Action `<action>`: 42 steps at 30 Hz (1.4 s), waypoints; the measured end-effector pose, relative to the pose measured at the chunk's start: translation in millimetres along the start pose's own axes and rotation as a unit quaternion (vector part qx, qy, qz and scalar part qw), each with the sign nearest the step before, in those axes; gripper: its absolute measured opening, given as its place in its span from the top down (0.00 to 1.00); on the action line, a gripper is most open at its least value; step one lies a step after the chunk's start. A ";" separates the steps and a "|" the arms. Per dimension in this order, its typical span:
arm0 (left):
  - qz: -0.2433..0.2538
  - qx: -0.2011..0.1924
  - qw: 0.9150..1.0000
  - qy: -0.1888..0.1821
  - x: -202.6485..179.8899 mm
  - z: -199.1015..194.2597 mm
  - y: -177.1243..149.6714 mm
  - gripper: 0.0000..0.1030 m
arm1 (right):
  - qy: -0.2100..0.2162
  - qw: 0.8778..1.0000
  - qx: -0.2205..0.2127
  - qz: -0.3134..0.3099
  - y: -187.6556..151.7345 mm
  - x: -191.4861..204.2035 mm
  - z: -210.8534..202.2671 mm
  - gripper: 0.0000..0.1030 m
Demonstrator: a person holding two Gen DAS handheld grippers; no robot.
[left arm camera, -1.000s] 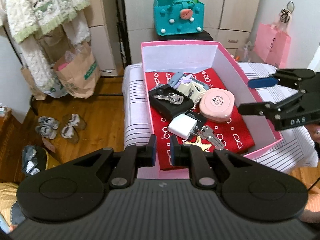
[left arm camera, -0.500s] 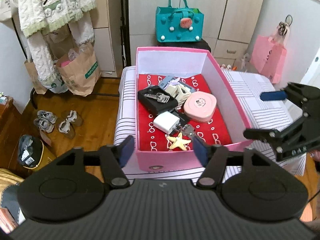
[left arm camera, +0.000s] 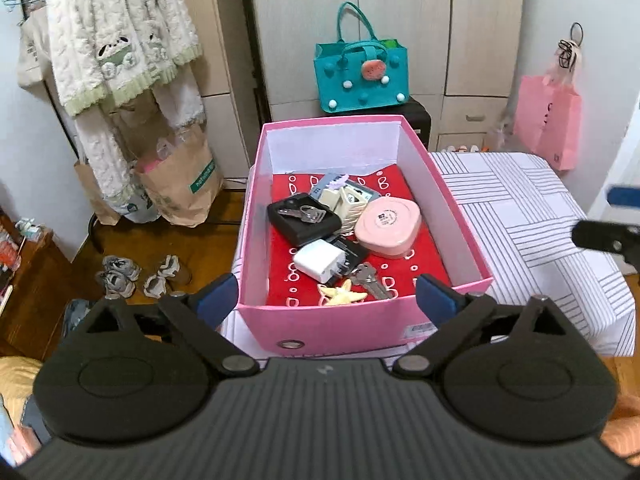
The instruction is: Organize rigid objects
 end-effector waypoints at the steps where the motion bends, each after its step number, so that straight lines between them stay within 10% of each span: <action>1: -0.005 0.001 1.000 -0.006 -5.0 -1.2 -0.7 0.06 | -0.003 1.000 0.001 0.006 -2.9 -2.6 -1.4 0.04; 15: -0.035 -0.004 0.999 -0.012 -51.6 -14.9 -12.8 0.02 | -0.063 0.993 -0.023 0.093 -19.7 -35.9 -38.2 0.04; 26: -0.069 0.009 0.995 0.069 -44.1 -8.0 -26.1 0.02 | -0.132 0.989 -0.051 0.053 -33.8 -40.5 -48.7 0.03; 42: -0.045 0.017 0.997 0.060 -57.6 -14.1 -34.7 0.00 | -0.104 0.991 -0.006 0.085 -60.6 -35.6 -49.8 0.03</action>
Point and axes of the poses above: each gripper's, at about its wrist camera, not at the fingertips, and z roughly the way its jaws point, x to its left, y to its top, the point moved 9 cm from there along z, roughly the way its jaws point, and after that the axes turned 5 degrees about z, right-handed, at the moved point
